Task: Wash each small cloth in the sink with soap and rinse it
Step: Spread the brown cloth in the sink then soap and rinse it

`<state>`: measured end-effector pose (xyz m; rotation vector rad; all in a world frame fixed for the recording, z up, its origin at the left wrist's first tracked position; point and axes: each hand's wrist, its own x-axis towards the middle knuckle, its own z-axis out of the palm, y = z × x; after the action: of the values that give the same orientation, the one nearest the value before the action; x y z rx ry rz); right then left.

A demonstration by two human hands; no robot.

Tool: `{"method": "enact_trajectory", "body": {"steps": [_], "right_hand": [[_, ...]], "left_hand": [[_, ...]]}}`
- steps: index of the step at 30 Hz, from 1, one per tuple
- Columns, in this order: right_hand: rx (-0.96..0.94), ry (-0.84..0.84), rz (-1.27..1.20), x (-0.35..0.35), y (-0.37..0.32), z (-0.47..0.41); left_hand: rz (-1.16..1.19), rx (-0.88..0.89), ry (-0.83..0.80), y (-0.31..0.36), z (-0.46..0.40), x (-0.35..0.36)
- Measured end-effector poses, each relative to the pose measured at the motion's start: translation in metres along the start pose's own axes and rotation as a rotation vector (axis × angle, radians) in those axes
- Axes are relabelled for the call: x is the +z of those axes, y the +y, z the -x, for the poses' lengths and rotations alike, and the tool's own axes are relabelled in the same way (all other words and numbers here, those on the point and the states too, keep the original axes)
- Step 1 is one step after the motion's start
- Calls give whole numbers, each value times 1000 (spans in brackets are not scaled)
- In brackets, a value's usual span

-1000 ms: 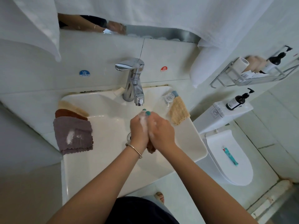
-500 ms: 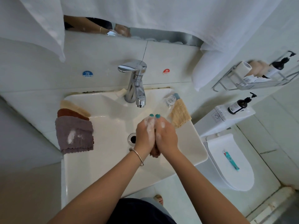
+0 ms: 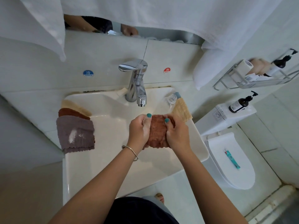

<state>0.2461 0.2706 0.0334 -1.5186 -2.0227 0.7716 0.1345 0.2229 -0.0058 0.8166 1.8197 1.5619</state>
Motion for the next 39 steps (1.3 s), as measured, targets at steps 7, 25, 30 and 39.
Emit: {"method": "enact_trajectory", "body": {"steps": [7,25,30,39], "right_hand": [[-80,-89,91,32,-25,29],[-5,-60,62,30,-7,7],[-90,-8,78,27,-13,15],[-150,-48,114,18,-10,16]], "left_hand": [[81,-191,145,6,-1,14],[171,-137,5,12,8,27],[291,-229,71,17,2,29],[283,-159,33,19,5,23]]}}
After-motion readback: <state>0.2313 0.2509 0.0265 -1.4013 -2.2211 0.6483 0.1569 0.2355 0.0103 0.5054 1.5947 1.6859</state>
